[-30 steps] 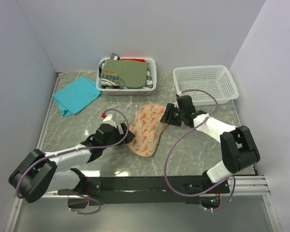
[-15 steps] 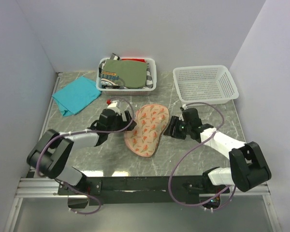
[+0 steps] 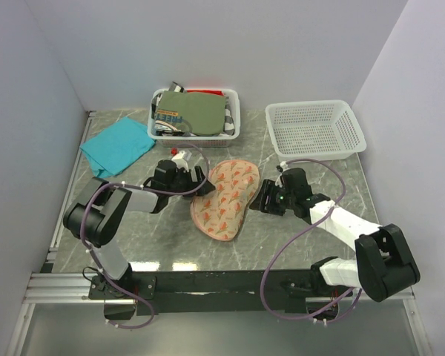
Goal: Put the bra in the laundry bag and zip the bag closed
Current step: Adjust the laundry bag at the center of the board.
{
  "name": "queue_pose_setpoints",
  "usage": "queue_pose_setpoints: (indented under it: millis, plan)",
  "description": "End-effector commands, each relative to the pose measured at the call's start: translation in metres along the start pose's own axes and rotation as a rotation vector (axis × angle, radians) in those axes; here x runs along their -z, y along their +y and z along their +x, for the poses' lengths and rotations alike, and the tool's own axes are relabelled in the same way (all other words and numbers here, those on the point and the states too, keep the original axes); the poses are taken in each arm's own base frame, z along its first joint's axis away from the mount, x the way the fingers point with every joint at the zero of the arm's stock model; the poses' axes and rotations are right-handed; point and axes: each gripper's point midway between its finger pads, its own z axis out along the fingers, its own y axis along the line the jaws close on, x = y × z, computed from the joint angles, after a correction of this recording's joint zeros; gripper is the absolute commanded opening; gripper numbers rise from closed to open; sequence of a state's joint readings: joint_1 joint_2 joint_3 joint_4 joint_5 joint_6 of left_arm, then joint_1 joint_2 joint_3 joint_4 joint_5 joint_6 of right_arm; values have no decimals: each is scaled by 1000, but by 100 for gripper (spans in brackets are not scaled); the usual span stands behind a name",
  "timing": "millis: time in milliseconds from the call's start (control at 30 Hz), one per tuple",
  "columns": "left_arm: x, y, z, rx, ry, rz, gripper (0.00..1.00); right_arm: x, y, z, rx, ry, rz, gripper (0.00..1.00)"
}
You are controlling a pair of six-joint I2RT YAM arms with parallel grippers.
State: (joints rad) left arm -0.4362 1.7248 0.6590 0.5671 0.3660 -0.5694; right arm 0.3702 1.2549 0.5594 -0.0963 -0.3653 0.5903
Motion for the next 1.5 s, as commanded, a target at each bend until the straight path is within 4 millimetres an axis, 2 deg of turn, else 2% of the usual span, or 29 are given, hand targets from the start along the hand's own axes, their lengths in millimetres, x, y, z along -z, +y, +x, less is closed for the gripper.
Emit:
queue_pose_setpoints:
  millis: [0, 33, 133, 300, 433, 500, 633, 667, 733, 867, 1133, 1333, 1467]
  plan:
    - [-5, -13, 2, 4, 29, 83, 73, -2, 3, 1, -2, -6, -38, 61]
    - [-5, -13, 3, 5, 30, 79, 60, -3, 3, 3, -4, 1, -44, 61]
    - [-4, -11, 2, 9, 27, 63, 43, -4, 3, 6, -12, 7, -51, 61]
    - [2, -5, 5, 22, 19, 25, 35, -6, 1, 9, -14, 21, -53, 61]
    - [12, -8, 2, 31, -6, 20, 30, -10, -3, 21, -34, 65, -60, 61]
    - [16, -10, 2, 42, -14, 18, 28, -14, 0, 20, -33, 58, -84, 61]
    - [22, -10, 1, 42, -28, 9, 27, -19, 3, 28, -71, 60, -139, 63]
    - [22, -9, 1, 42, -29, 2, 26, -20, 9, 22, -64, 31, -176, 64]
    - [22, -4, 2, 42, -26, -24, 26, -22, 13, 25, -85, 37, -212, 65]
    - [20, 3, 5, 45, -20, -53, 27, -26, 26, 16, -85, 8, -299, 68]
    - [16, 16, 14, 58, -1, -96, 27, -38, 35, 14, -120, 20, -378, 69]
    - [11, 15, 17, 52, 22, -83, 26, -41, 34, 6, -113, -13, -372, 69]
    - [7, 14, 19, 50, 33, -74, 27, -43, 43, -2, -104, -29, -414, 69]
